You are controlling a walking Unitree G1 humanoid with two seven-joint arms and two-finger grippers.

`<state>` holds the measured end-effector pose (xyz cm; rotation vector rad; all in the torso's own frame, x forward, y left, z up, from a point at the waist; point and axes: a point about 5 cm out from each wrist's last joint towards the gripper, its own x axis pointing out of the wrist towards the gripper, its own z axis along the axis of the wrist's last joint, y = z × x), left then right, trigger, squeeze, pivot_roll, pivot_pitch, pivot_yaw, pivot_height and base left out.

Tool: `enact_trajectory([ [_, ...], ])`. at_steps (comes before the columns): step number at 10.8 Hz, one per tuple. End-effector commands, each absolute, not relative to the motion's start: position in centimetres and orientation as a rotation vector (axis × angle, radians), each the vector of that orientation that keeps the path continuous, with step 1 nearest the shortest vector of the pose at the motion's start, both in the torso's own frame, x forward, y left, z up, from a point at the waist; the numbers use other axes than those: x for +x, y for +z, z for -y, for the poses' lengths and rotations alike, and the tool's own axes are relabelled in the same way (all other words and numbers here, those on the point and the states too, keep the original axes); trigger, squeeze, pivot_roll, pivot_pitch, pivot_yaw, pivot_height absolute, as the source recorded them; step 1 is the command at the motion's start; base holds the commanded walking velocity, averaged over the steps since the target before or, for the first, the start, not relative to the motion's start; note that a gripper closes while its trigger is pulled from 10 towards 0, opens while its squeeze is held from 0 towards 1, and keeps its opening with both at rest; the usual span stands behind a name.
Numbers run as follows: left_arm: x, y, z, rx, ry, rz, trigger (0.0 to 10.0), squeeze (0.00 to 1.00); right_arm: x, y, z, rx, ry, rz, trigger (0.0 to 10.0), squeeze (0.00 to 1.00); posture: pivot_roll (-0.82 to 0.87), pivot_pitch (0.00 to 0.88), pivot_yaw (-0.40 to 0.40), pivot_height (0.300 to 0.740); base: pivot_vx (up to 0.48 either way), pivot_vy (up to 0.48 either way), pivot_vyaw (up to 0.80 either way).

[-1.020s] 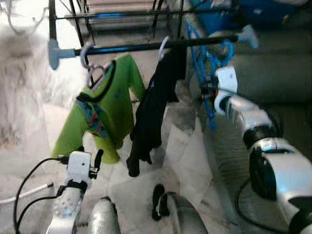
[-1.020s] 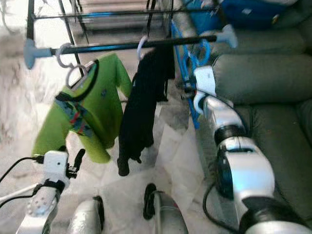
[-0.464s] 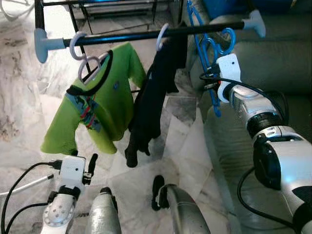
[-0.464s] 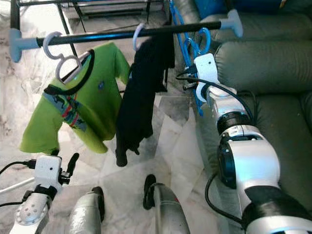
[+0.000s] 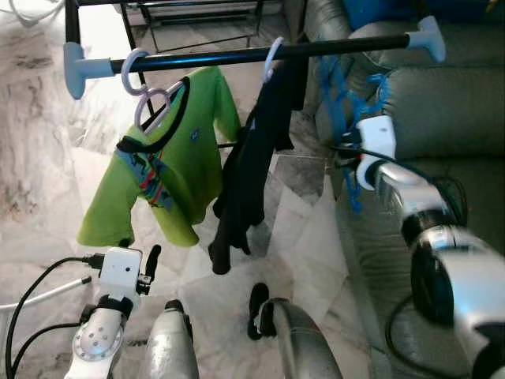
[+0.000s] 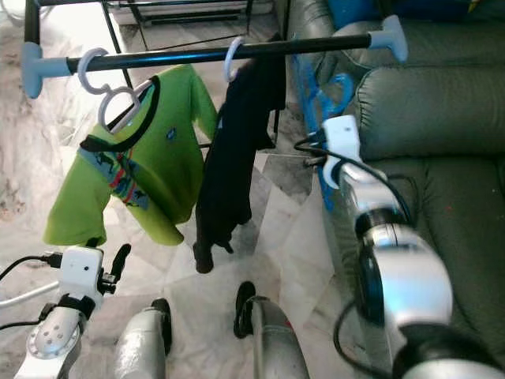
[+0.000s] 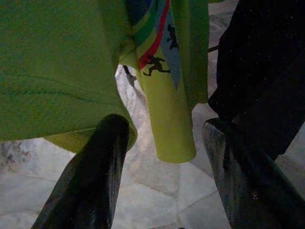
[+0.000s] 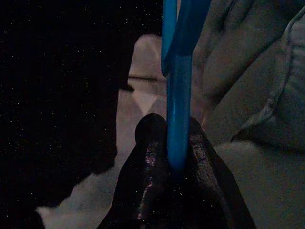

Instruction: Hang hanger

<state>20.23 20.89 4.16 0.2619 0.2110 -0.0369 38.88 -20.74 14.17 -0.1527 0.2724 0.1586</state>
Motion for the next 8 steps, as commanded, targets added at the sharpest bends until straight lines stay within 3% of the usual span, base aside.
enact_trajectory([
  [1, 19.6, 3.5, -21.2, 0.27, -0.037, -0.251, 10.0, 0.0, 38.3, 13.9, 20.8, -0.146, 0.135, -0.208, 10.0, 0.0, 0.17, 0.321, -0.073, 0.74, 0.0, 0.0, 0.0],
  [3, 20.3, 3.3, -20.6, 0.282, -0.088, -0.25, 10.0, 0.0, 37.3, 14.5, 20.1, -0.18, 0.178, -0.091, 10.0, 0.0, 0.15, 0.317, -0.055, 0.74, 0.0, 0.0, 0.0],
  [8, 20.0, 3.1, -20.8, 0.28, -0.063, -0.249, 10.0, 0.0, 39.9, 20.9, 21.6, -0.201, 0.126, -0.001, 10.0, 0.0, 0.17, 0.314, -0.081, 0.74, 0.0, 0.0, 0.0],
])
